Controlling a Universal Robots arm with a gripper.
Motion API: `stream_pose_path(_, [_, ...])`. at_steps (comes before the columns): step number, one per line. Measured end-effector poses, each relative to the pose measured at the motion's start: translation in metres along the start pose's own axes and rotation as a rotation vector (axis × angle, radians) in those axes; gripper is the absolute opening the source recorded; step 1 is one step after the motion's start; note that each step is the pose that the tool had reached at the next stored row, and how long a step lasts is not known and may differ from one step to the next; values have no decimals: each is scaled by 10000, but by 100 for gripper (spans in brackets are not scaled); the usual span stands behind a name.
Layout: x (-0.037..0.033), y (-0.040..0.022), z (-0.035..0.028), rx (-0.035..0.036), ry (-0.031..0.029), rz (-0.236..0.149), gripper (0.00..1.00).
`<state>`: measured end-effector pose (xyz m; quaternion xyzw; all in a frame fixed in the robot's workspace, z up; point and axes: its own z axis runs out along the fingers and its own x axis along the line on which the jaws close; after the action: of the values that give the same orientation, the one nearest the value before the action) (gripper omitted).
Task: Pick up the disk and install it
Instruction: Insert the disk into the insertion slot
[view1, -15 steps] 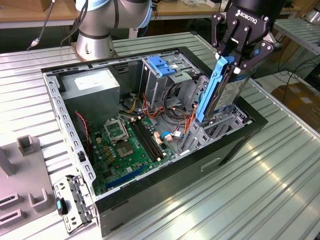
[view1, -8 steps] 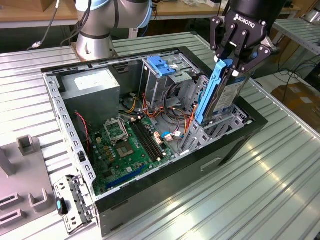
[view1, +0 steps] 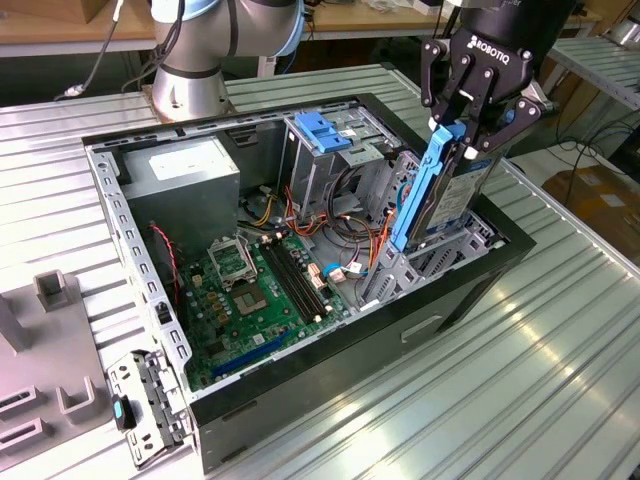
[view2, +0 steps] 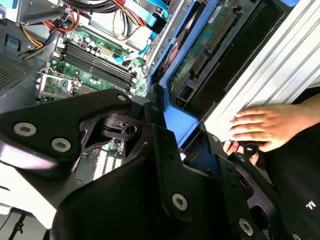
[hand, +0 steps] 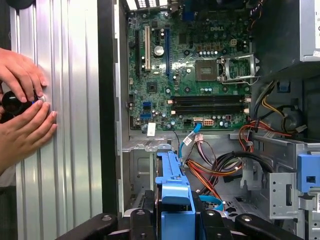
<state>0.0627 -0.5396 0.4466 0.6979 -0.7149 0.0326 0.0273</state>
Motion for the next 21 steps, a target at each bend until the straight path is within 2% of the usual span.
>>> stream_pose_path(5, [0, -1, 8, 18, -2, -35, 37])
stream_pose_path(8, [0, 0, 8, 49, -5, -246, 37])
stream_pose_path(21, [-5, 0, 63, 53, -6, -268, 37])
